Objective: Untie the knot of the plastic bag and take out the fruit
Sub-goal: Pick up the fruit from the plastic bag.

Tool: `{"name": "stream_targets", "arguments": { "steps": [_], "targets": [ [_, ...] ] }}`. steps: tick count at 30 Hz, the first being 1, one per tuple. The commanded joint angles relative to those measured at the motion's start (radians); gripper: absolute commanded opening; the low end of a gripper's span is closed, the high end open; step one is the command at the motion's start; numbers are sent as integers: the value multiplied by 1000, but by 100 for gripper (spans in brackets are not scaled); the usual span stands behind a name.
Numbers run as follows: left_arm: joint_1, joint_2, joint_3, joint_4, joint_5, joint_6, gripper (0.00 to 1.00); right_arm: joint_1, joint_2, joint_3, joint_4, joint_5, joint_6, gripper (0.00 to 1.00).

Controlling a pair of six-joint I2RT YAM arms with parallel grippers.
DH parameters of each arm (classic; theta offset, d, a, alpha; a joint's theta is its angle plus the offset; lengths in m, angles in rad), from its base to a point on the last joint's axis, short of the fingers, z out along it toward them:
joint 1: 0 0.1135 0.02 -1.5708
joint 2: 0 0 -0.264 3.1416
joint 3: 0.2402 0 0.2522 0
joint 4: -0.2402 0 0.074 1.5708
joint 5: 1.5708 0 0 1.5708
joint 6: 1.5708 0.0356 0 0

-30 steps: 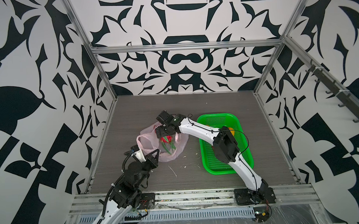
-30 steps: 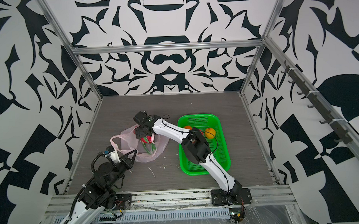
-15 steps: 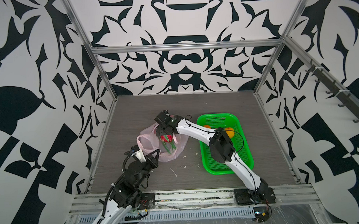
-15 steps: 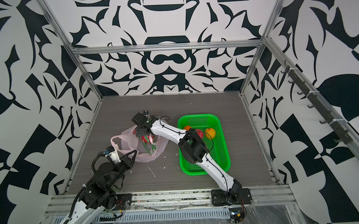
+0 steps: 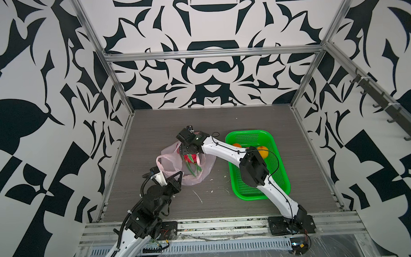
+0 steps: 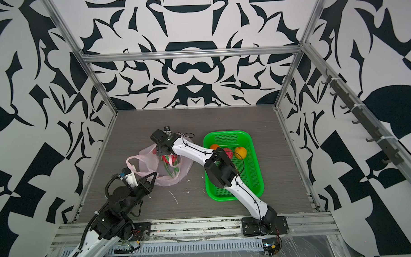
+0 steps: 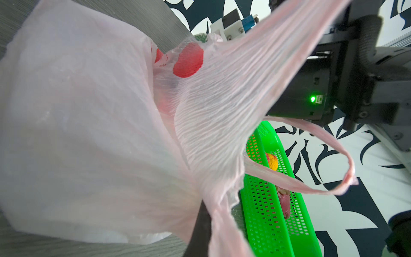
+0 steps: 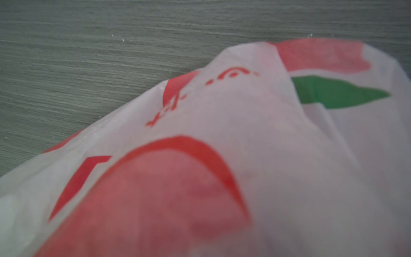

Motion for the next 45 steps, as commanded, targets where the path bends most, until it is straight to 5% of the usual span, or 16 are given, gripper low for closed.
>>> {"name": "stream_targets", "arguments": {
  "steps": [1,20,29,36,45],
  "targets": [
    [-5,1,-59,-200,-23,-1,0,14,3,45,-150,60,-24,92],
    [-5,-8,-59,-191,-28,-1,0,48,51,-26,-195,76,75,97],
    [-5,-2,-59,-180,-40,3,0,47,-31,-121,-115,73,55,72],
    [-5,1,-59,-176,-48,4,0,48,-89,-147,-80,49,22,29],
    [-4,-1,-59,-174,-53,4,0,47,-128,-152,-69,24,-33,14]
  ]
}}
